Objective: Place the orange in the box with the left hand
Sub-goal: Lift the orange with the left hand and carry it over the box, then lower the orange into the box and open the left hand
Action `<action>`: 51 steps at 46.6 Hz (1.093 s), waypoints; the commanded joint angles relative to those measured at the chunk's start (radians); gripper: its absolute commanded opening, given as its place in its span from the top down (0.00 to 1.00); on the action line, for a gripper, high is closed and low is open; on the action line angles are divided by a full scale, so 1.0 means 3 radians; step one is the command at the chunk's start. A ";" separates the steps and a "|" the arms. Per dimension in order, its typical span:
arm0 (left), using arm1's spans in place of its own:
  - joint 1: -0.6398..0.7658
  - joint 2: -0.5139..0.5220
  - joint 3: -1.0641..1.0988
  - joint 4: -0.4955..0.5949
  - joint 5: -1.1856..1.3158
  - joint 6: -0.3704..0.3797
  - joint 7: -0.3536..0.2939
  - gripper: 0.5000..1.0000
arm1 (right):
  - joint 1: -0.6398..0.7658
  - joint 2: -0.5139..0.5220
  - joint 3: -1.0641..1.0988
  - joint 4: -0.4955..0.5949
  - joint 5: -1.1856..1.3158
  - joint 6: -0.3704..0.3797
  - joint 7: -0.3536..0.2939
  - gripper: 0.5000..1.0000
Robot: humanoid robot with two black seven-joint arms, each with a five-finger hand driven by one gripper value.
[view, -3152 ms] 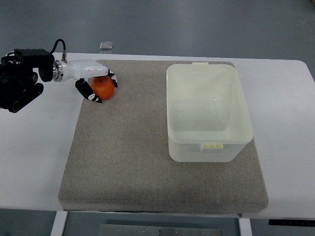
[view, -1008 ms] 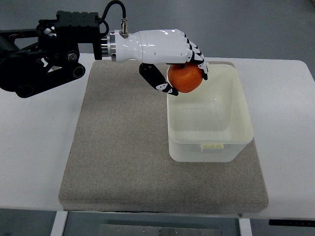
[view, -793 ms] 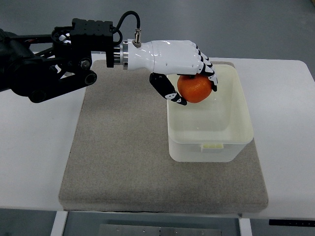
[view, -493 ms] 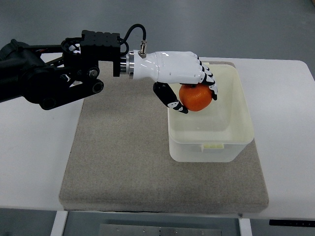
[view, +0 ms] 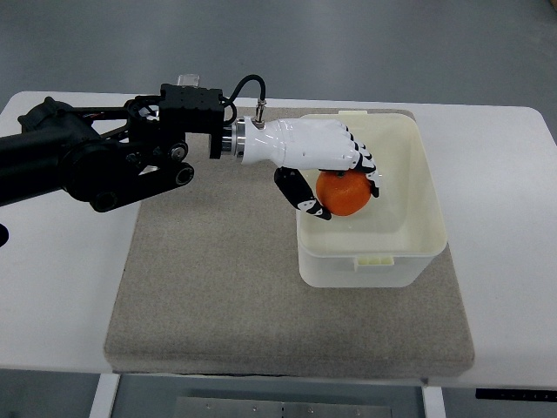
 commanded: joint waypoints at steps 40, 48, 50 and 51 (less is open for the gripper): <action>0.0052 -0.0012 -0.0197 -0.0015 -0.0080 0.0054 0.0001 0.02 | 0.0000 0.0000 -0.0004 0.0001 0.0000 0.0000 0.0000 0.15; 0.0057 -0.0012 -0.0197 -0.0015 -0.0075 0.0054 0.0001 0.02 | -0.0005 0.0000 0.0001 0.0001 0.0000 0.0000 0.0000 0.15; 0.0062 -0.0012 -0.0197 -0.0015 -0.0075 0.0054 0.0001 0.02 | 0.0000 0.0000 0.0001 0.0001 0.0000 0.0000 0.0000 0.15; 0.0062 -0.0012 -0.0197 -0.0026 -0.0075 0.0054 0.0001 0.02 | 0.0000 0.0000 0.0001 0.0001 0.0000 0.0000 0.0000 0.15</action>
